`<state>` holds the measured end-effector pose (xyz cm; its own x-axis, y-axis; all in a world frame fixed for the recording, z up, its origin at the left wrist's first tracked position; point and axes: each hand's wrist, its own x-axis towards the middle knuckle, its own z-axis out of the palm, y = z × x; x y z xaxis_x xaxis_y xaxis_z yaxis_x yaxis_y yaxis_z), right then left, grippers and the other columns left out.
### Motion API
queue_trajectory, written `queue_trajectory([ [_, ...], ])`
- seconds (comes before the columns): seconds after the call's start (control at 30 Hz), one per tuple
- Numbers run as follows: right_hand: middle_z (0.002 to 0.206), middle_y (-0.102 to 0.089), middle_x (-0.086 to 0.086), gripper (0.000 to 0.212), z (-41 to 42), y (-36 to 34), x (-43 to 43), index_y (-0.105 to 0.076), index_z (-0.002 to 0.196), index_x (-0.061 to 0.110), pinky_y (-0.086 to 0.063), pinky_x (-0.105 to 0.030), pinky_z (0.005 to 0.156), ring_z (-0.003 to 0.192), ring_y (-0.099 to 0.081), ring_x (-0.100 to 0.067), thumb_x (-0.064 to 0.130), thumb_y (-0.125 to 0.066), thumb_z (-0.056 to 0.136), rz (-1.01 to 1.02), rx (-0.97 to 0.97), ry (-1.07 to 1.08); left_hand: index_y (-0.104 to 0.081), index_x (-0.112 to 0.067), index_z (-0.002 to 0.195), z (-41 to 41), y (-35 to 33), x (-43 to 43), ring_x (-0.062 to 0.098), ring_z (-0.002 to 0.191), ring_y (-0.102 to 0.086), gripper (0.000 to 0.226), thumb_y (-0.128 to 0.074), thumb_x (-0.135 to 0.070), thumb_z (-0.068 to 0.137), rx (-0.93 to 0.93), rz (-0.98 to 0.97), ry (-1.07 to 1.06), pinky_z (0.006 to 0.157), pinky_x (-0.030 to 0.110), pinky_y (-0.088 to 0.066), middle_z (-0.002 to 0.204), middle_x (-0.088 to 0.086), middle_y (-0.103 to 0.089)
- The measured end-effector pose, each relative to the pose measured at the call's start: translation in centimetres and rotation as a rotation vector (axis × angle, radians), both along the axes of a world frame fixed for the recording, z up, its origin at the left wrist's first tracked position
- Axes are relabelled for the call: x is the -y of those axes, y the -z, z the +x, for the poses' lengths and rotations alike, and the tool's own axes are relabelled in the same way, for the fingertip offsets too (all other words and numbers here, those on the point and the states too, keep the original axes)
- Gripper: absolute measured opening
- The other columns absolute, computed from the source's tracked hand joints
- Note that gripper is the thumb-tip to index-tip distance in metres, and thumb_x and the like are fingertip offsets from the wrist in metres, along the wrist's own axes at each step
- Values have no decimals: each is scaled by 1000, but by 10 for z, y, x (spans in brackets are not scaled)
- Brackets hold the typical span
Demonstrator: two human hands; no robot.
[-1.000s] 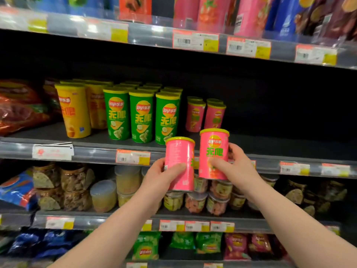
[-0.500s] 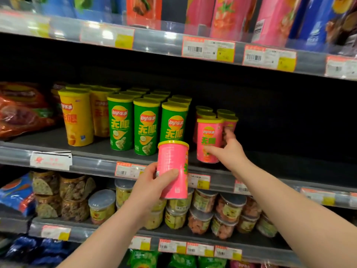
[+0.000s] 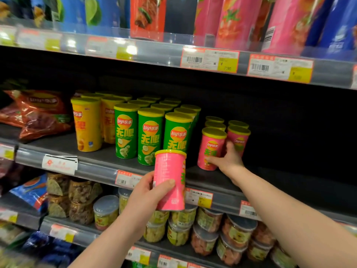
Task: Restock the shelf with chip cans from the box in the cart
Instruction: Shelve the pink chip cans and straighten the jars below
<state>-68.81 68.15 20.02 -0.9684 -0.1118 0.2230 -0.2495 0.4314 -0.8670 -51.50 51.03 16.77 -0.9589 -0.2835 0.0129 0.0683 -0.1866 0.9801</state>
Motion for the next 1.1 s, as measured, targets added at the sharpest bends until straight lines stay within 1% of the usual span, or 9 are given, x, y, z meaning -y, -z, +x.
queue_trajectory([
  [0.13,130,-55,-7,69,-4,0,-1,-41,131,15,-42,-38,99,119,-53,-25,10,-79,74,-7,-20,-27,-60,-21,110,-2,-4,-7,14,76,-71,51,-72,-33,62,-6,1,7,59,21,-53,91,2,-74],
  [0.23,130,-55,-7,68,-8,0,-2,-42,132,15,-42,-40,100,120,-53,-25,9,-78,75,-18,-17,-47,-59,-20,111,-2,-5,-10,16,80,-71,54,-82,-31,64,-1,-3,16,62,23,-53,94,3,-74],
  [0.43,132,-55,-9,70,-16,1,-3,-41,133,14,-41,-40,102,123,-52,-26,8,-78,74,-10,-28,-64,-56,-21,118,-6,-7,-13,19,85,-71,62,-77,-36,61,-1,-2,16,70,29,-53,101,4,-72],
  [0.6,140,-46,-8,85,-13,0,-8,-30,143,13,-40,-40,103,128,-46,-27,20,-79,75,24,13,-7,-55,-21,119,-7,-12,-19,15,82,-71,63,-74,-35,61,-7,4,38,64,24,-53,101,3,-72],
  [0.7,126,-51,-4,76,1,-6,-14,-33,142,16,-44,-34,91,117,-52,-24,29,-74,80,52,-14,69,-59,-22,114,-10,-15,-25,14,79,-72,55,-76,-32,63,-24,4,61,60,21,-53,94,1,-74],
  [0.77,118,-56,-1,58,15,-11,-18,-44,134,18,-45,-31,85,109,-56,-21,30,-69,84,-19,7,-38,-61,-23,108,-14,-18,-31,10,73,-71,44,-68,-31,65,-41,9,76,57,18,-52,85,-2,-75],
  [0.87,118,-63,1,32,44,-18,-28,-54,117,29,-48,-31,80,110,-59,-17,35,-64,86,-123,221,-426,-63,-24,103,-22,-23,-43,7,68,-69,20,-61,-22,83,-59,1,110,54,18,-50,78,-5,-74],
  [0.97,108,-69,3,43,64,-21,-35,-55,115,24,-53,-31,82,104,-65,-15,36,-63,75,-204,356,-598,-61,-31,105,-32,-31,-57,8,74,-70,19,-54,-20,91,-79,-45,169,63,22,-51,84,-6,-74],
  [1.1,100,-72,0,45,65,-26,-50,-56,114,15,-57,-30,77,95,-69,-17,24,-65,71,-335,304,-548,-55,-31,119,-42,-38,-75,5,86,-68,27,-53,-22,94,-96,-121,178,72,23,-53,97,-10,-71],
])
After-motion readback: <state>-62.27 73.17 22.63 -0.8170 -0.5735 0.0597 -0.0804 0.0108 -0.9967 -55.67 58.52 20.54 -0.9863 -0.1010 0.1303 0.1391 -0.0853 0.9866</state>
